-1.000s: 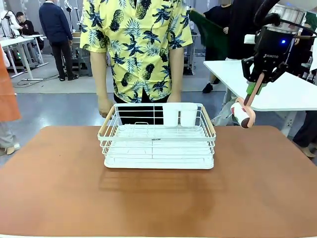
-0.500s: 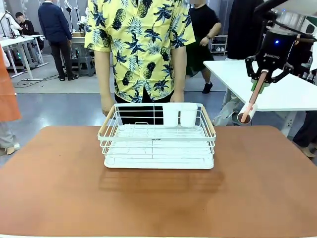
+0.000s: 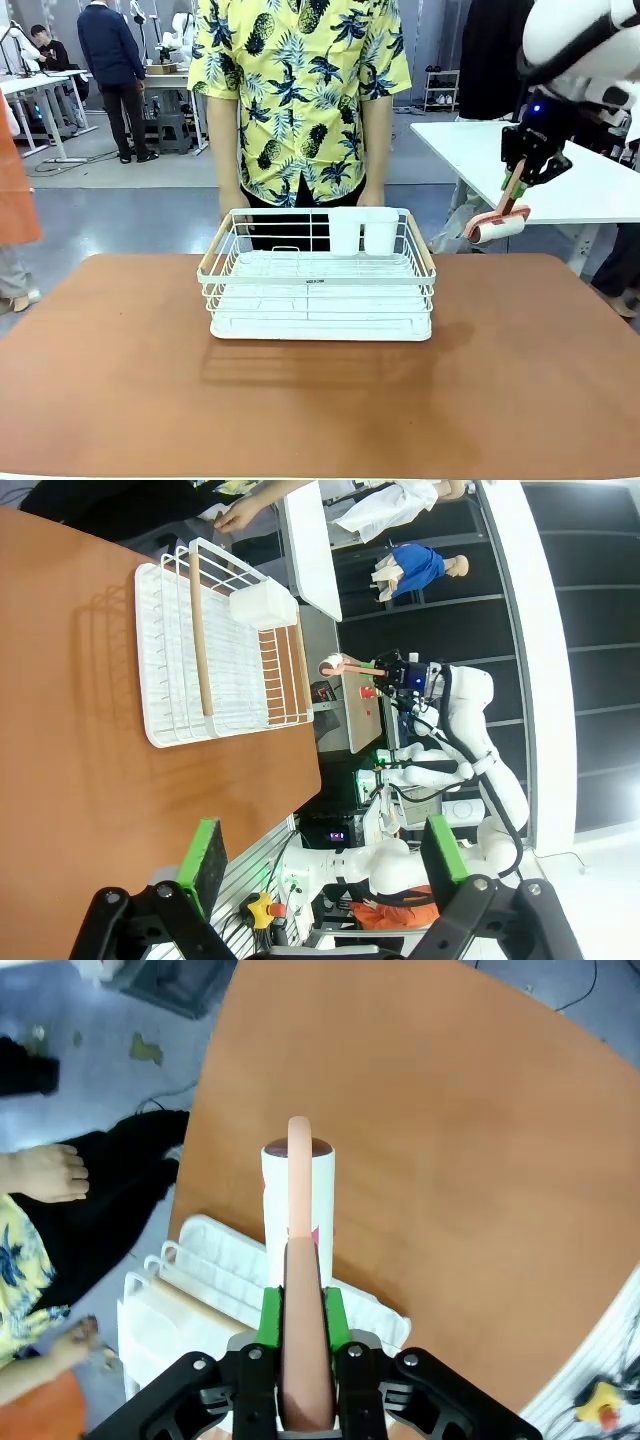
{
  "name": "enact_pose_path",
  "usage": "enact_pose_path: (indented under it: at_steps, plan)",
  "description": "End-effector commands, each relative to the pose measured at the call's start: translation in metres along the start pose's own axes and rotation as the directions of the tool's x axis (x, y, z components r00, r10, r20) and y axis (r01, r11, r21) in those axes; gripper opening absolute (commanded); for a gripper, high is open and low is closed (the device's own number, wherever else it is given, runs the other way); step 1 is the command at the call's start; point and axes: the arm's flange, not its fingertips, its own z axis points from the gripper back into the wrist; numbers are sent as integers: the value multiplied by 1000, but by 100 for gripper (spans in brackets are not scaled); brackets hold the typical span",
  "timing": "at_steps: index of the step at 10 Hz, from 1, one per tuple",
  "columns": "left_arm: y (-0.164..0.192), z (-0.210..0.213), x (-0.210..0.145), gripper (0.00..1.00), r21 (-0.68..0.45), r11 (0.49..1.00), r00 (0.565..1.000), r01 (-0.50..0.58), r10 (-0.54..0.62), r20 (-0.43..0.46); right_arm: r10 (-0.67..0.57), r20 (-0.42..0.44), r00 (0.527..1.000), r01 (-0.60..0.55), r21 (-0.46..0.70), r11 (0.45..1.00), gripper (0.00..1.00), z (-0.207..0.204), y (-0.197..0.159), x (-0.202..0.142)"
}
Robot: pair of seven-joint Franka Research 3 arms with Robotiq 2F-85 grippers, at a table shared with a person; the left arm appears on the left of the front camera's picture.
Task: Clean the table.
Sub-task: Place the Lint Roller down when the Dish drying rack is positioned in the middle of the table.
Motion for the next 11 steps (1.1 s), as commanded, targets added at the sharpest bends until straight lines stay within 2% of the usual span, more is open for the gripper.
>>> enact_pose_path:
  at_steps: [1,3,4,5,8,11]
  plan:
    - [-2,3,-1,100,-11,1000,1000,7,-7,5,-112,78,991,104,105,989,21,-22,-29,-9]
    - [-2,3,-1,100,-11,1000,1000,7,-7,5,-196,59,979,180,208,961,21,-40,-47,-6]
    - [-2,3,-1,100,-11,1000,1000,7,-7,5,-204,86,975,180,230,956,21,-49,-59,-7]
    - [-2,3,-1,100,-11,1000,1000,7,-7,5,-212,94,973,185,237,954,21,-60,-68,-9]
    - [-2,3,-1,100,-11,1000,1000,7,-7,5,-259,45,965,240,247,939,21,-84,-78,-6]
    - [-2,3,-1,100,-11,1000,1000,7,-7,5,-266,64,962,243,248,938,21,-103,-79,-8]
